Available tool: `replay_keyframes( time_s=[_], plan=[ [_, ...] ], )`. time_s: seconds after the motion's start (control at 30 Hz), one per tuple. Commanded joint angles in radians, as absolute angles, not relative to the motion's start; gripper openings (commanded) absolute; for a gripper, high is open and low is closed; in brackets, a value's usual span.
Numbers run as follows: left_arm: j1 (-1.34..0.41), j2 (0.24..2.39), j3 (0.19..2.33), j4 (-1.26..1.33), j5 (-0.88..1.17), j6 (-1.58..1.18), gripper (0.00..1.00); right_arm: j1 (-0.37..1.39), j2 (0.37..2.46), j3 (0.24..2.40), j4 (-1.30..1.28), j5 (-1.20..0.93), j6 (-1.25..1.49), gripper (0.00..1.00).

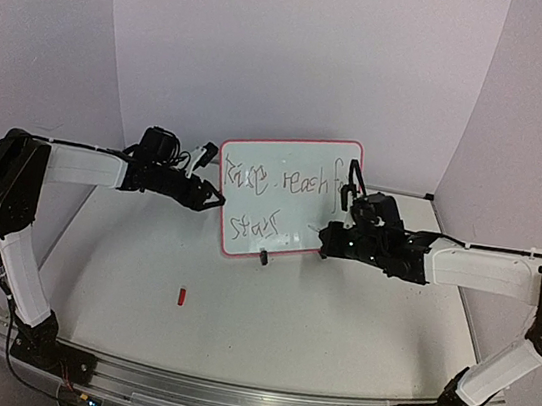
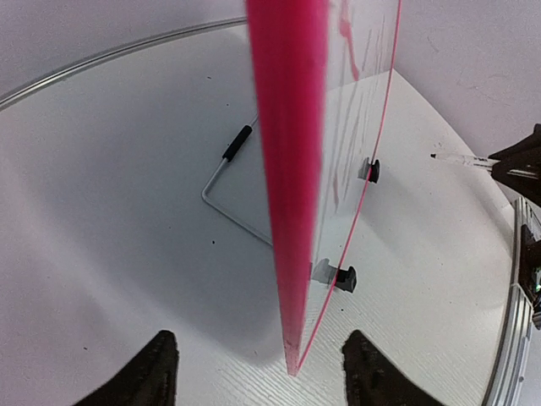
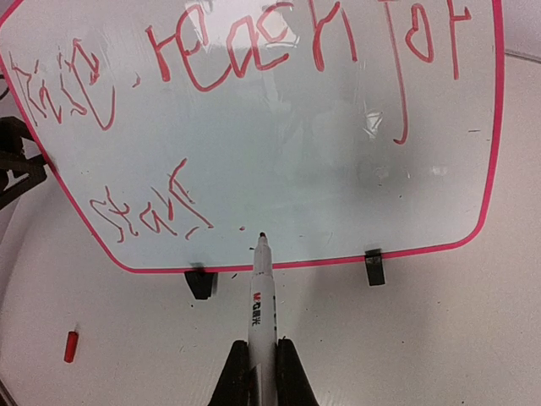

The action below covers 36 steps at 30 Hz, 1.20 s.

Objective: Write a sentence on the whiteboard
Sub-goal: Place the whiteboard at the center of the board, then move the pen cap to the center of the board.

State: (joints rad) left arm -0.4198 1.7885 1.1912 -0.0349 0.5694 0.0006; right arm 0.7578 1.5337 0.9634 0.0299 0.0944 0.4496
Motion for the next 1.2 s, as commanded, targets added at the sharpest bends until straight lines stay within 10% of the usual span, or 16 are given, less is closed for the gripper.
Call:
replay_keyframes(
  time_s=[0.0,0.37,1.17],
  plan=[
    [-0.419,1.704,1.150,-0.005,0.534,-0.005,0.76,0.755,1.486,0.966,0.041,0.117,0.441,0.00],
    [-0.419,1.411,0.824,0.134,0.291,-0.172,0.87,0.755,1.385,0.973,0.042,0.095,0.428,0.00],
    [-0.606,1.353,0.611,-0.312,0.370,-0.753,0.72,0.755,1.405,0.936,0.037,0.058,0.483,0.00]
  ],
)
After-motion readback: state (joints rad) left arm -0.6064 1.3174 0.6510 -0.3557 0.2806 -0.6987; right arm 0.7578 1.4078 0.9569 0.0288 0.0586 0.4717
